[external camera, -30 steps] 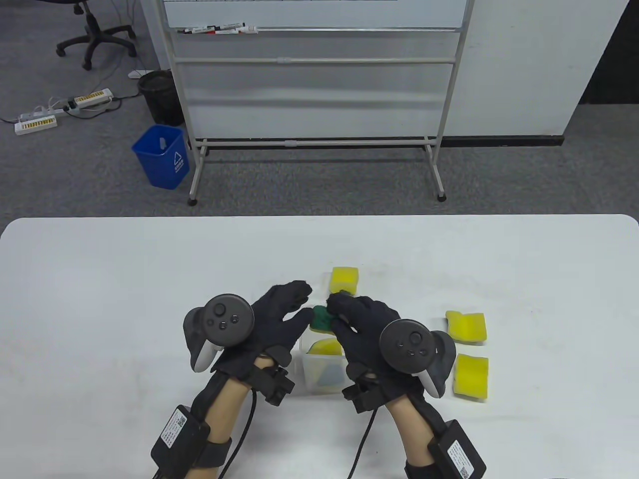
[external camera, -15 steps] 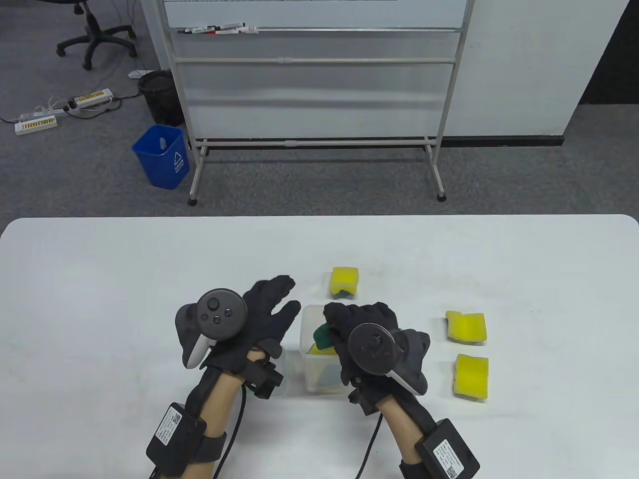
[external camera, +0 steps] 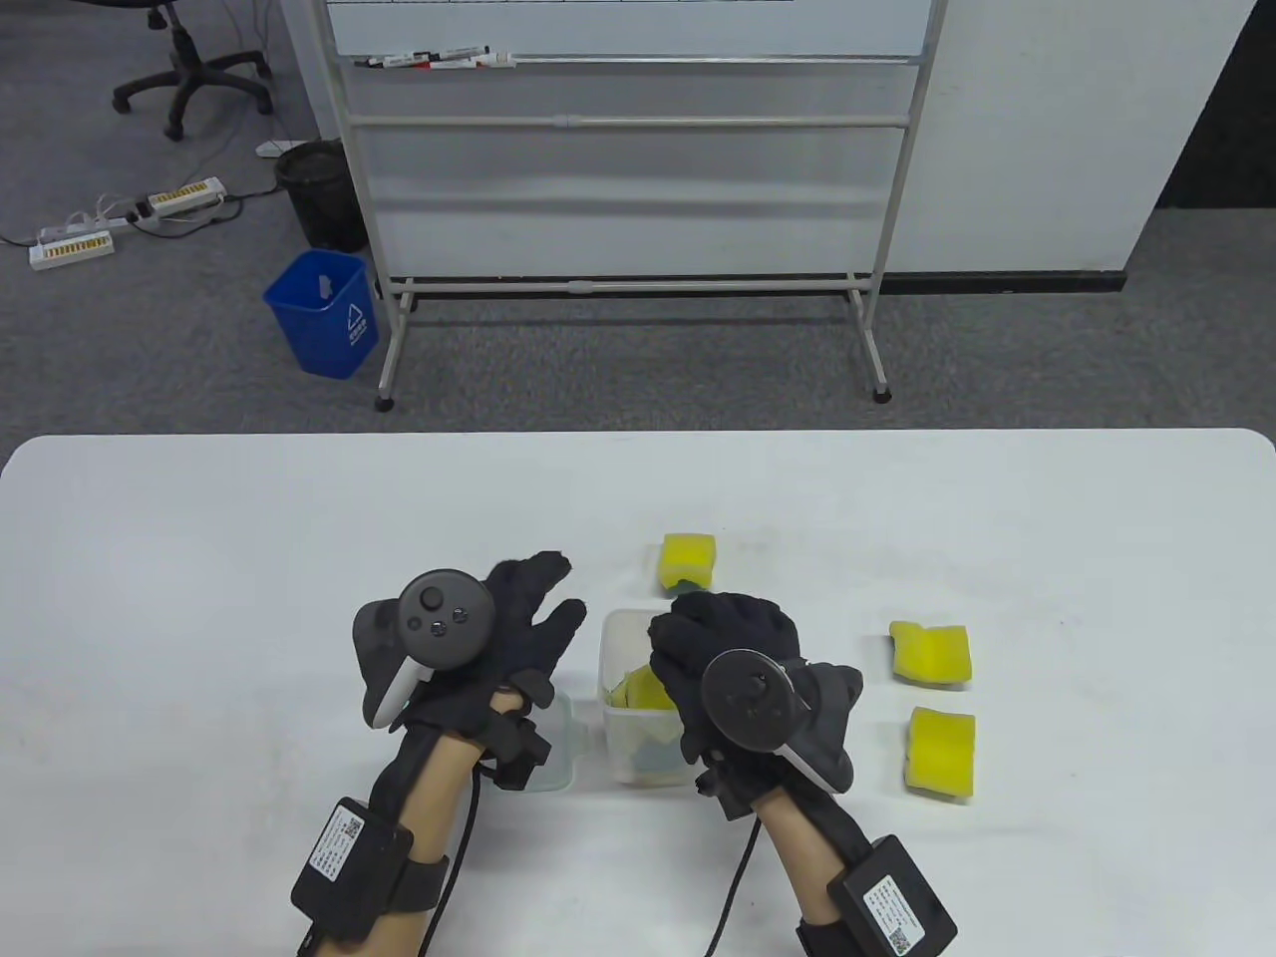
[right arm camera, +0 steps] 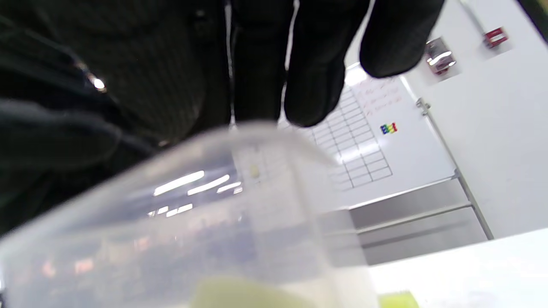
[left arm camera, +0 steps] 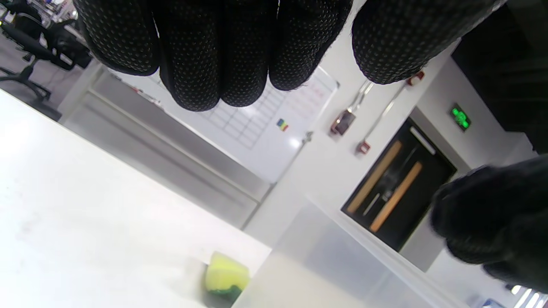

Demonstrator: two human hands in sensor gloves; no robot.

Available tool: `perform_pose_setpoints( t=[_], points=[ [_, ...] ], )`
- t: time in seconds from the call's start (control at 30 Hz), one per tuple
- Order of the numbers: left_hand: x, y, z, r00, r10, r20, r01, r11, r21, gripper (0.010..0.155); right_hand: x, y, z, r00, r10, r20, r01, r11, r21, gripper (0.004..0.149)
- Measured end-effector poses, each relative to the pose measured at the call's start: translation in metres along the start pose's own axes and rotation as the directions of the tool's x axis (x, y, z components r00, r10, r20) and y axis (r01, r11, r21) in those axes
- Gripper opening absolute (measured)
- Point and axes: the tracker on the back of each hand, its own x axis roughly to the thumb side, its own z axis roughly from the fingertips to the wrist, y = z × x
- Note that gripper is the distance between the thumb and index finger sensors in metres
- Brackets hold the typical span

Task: Squeeze sponges into plastic airtight container

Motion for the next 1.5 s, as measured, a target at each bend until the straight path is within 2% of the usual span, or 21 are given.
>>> perform_pose_setpoints(
  t=[0.2,0.27,0.37,0.53,0.63,0.83,0.97,1.07,1.27,1.3,1.43,1.5],
  points=[
    [-0.004,-0.001,-0.001,0.994,-0.105,-0.022,0.105,0.994,0.004,0.066,-0.034,-0.041,-0.006,0.984,-0.073,-0.165,0.059,0.994,-0.087,0.046],
    [-0.005,-0.002,-0.002,0.986,-0.167,-0.025,0.167,0.986,-0.002,0.068,-0.055,-0.056,-0.007,0.955,-0.068,-0.290,0.061,0.998,-0.034,0.050],
    [-0.006,-0.004,-0.003,0.972,-0.232,-0.030,0.232,0.973,-0.019,0.069,-0.083,-0.067,-0.006,0.907,-0.037,-0.420,0.048,0.999,0.017,0.055],
    [-0.010,-0.009,-0.006,0.963,-0.269,-0.030,0.267,0.962,-0.062,0.070,-0.122,-0.066,-0.003,0.798,0.098,-0.595,-0.009,0.989,0.151,0.059],
    [-0.011,-0.008,-0.006,0.965,-0.259,-0.032,0.257,0.964,-0.066,0.070,-0.143,-0.058,0.000,0.707,0.194,-0.680,-0.001,0.962,0.273,0.061],
    [-0.011,-0.007,-0.006,0.969,-0.244,-0.031,0.242,0.968,-0.069,0.070,-0.178,-0.039,0.011,0.580,0.344,-0.738,0.046,0.891,0.452,0.063],
    [-0.011,-0.008,-0.007,0.972,-0.233,-0.026,0.230,0.970,-0.072,0.070,-0.203,-0.010,0.032,0.508,0.465,-0.725,0.084,0.811,0.578,0.071],
    [-0.009,-0.009,-0.006,0.973,-0.232,-0.018,0.230,0.970,-0.078,0.069,-0.215,0.006,0.042,0.488,0.486,-0.725,0.139,0.776,0.615,0.076],
    [-0.010,-0.009,-0.006,0.976,-0.216,-0.014,0.214,0.972,-0.093,0.069,-0.212,0.028,0.043,0.485,0.615,-0.622,0.064,0.685,0.726,0.083],
    [-0.011,-0.008,-0.007,0.978,-0.209,-0.018,0.206,0.974,-0.095,0.069,-0.211,0.032,0.043,0.478,0.655,-0.585,0.024,0.657,0.754,0.083],
    [-0.012,-0.008,-0.007,0.982,-0.189,-0.018,0.186,0.978,-0.098,0.069,-0.206,0.038,0.039,0.432,0.721,-0.542,-0.083,0.630,0.772,0.065],
    [-0.011,-0.007,-0.007,0.984,-0.178,-0.013,0.175,0.979,-0.100,0.069,-0.205,0.034,0.038,0.431,0.699,-0.570,-0.097,0.664,0.741,0.055]
  ],
)
